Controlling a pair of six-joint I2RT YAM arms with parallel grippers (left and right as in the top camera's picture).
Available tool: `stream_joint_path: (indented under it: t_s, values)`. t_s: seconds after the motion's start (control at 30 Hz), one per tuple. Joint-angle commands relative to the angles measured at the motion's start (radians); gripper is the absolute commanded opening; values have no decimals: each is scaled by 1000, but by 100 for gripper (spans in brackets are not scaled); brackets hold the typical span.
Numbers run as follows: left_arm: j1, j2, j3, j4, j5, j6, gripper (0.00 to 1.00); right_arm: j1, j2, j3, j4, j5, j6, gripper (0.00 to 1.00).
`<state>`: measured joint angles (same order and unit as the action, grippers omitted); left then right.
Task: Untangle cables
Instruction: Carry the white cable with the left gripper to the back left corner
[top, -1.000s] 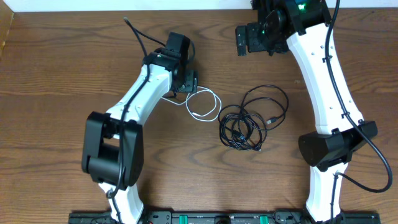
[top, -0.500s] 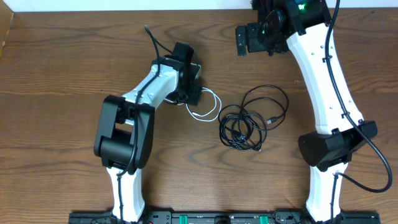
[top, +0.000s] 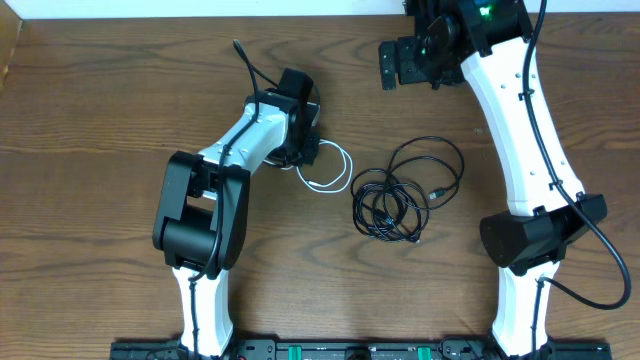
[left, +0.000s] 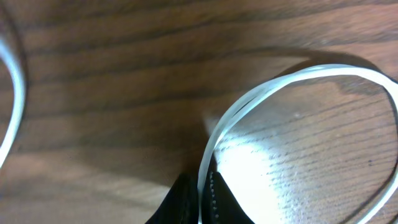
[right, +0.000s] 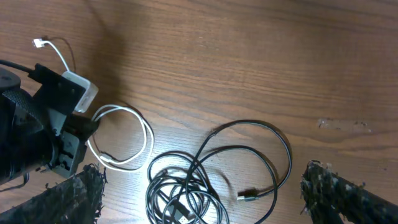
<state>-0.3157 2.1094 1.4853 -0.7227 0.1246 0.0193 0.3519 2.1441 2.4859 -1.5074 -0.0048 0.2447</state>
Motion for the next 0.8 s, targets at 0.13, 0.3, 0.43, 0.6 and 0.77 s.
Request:
stream_joint_path:
  t_s: [0.13,0.3,0.43,0.6,0.77]
  values:
    - [41,-224,175,-39,-8,-161,7,3,-19,11,-4,-2,9,99]
    - [102,-415,204,48,161,-247,7,3,-19,11,-4,-2,9,99]
    - [160,-539,204,75,68,-295,7,3,-19,11,-4,-2,9,99]
    - [214,-582,204,77,22,-363,8,3,-19,11,-4,-2,9,99]
    - [208,-591,204,146,177,-376,7,3,-19,11,-4,-2,9,99]
